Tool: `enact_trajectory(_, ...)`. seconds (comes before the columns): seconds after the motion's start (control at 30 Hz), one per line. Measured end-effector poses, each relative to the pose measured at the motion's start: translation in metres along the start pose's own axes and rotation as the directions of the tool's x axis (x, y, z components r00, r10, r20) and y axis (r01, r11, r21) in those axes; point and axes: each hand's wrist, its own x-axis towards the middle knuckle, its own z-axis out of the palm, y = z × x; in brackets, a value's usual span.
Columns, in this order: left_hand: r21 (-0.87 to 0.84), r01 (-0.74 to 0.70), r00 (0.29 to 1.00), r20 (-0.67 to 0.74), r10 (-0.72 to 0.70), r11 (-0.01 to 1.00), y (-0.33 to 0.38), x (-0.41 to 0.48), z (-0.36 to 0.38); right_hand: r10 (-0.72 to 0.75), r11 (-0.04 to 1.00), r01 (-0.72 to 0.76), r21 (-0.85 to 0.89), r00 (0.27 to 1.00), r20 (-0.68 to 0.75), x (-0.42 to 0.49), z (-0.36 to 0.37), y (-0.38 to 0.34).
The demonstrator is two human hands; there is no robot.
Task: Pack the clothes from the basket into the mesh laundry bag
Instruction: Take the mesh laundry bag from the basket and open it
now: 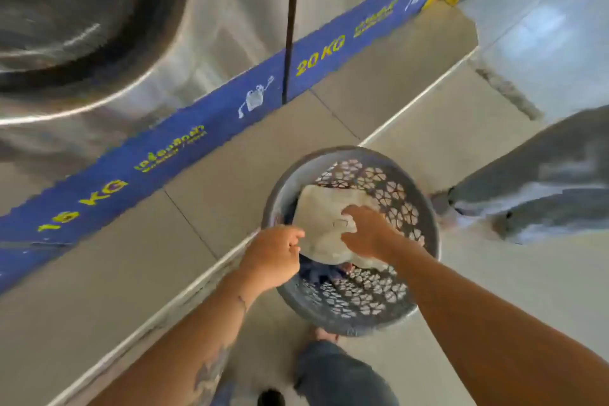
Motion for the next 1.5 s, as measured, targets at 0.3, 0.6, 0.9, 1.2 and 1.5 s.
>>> enact_trajectory(0.3, 0.451, -0.114, 0.992, 0.105, 0.075, 0.885, -0.041, 0.104, 0.117, 0.066, 0.978, -0.069, -0.197, 0.998, -0.02, 0.075, 0.1, 0.084)
enact_trajectory(0.6, 0.599, -0.226, 0.958, -0.006, 0.286, 0.768, -0.04, 0.119, 0.12, -0.147, 0.974, 0.097, -0.206, 0.959, -0.241, 0.105, 0.114, 0.092)
enact_trajectory(0.9, 0.336, -0.294, 0.838, -0.36, 0.411, 0.894, -0.057, 0.062, 0.088, -0.29, 0.956, 0.239, -0.169, 0.713, -0.638, 0.021, 0.093, 0.04)
enact_trajectory(1.2, -0.364, -0.521, 0.707, -0.69, 0.152, 0.772, -0.08, -0.057, 0.096, -0.38, 0.82, 0.57, -0.058, 0.466, -0.799, -0.103, 0.145, -0.04)
enact_trajectory(1.5, -0.261, -0.538, 0.493, -0.869, 0.047, 0.801, -0.11, -0.152, 0.066, -0.449, 0.816, 0.576, -0.052, 0.574, -0.684, -0.146, 0.188, -0.04)
